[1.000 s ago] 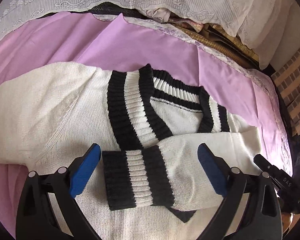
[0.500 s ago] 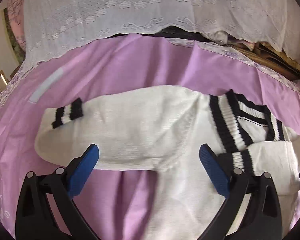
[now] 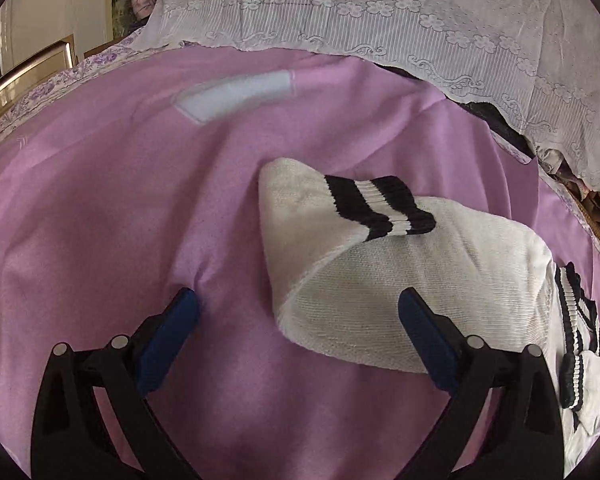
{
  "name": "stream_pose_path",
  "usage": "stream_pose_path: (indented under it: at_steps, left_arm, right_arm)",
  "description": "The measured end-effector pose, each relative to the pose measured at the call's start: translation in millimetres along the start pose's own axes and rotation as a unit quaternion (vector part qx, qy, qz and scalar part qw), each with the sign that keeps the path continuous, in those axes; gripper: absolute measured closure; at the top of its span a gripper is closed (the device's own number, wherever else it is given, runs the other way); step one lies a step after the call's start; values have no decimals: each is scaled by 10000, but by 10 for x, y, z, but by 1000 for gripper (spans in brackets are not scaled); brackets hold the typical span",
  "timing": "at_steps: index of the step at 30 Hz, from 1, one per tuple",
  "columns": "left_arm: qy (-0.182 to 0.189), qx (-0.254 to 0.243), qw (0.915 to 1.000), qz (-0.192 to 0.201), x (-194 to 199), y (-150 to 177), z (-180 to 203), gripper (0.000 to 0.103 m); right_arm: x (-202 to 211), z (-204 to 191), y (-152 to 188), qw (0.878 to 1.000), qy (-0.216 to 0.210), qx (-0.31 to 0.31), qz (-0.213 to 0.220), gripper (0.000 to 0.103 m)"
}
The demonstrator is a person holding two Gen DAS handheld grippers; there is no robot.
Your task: Fold small clothes
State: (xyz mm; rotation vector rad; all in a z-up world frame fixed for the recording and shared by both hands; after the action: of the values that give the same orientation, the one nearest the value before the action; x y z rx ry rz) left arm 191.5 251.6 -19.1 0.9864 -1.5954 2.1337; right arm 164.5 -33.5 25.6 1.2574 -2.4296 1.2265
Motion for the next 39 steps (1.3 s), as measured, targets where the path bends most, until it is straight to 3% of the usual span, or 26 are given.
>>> stream_pose_path:
  at_steps: [4,11,14,20,21,23,26,28,30,32,39]
  left_arm:
    - [66,169,9997,-165,-113,9,-93,5]
    - [36,117,9996,-267,-153,23,-81,4]
    - [-4,40,9996,-274,-177,25,-59,4]
    - [-25,6,9996,-269,-223,5,-52,4]
    - [-19,13,9997,-258,-223,5,-54,4]
    - [0,45,9997,-234,-217,1,-67,4]
    - [8,73,9998,-182,-187,13,-83,8]
    - [57,98,9999,-96,-159,-7,-82,15]
    - [234,131,9996,69,-82,-38,-65,23]
    - [476,122,9985,227,3,-57,-13,25]
    - [1074,-500,9907,665,412,-21,485,31]
  right_arm:
    - [-723,-290,-31,9992,-131,-187,-316,64]
    - [-1738,-370,-12,9910,-52,-640,-1175,64]
    - [-1949,-339,38,9876,154,-676,-1406,64]
    - [-2116,-318,18,9865,41,-745,-1459,67]
    - [-2105,-341,19,9885,142,-545,-1405,71]
    - [-2067,-375,18,9921,196,-241,-1214,90]
    - [-1943,-367,-22,9957,219,-129,-893,92]
    - [-1786,-352,-69,9972,185,-115,-714,92]
    - [-1592,-374,-124,9984,110,-45,-553,92]
    - [-1355,-390,-193,9993,46,60,-376,92]
    - [-429,-384,-360,9981,43,516,330,92]
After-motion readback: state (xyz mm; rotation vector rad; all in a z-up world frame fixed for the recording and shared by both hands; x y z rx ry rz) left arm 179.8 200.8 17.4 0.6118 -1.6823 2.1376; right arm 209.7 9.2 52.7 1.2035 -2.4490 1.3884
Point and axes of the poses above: each gripper's, at about its wrist camera, not at the fingertips, and x roughly against the way its jaws point, z to its right, y to its underside, the point moved 1 cm from there along -x, roughly the way its jaws point, and after that the axes turned 8 degrees about z, right-handed, at the moved point
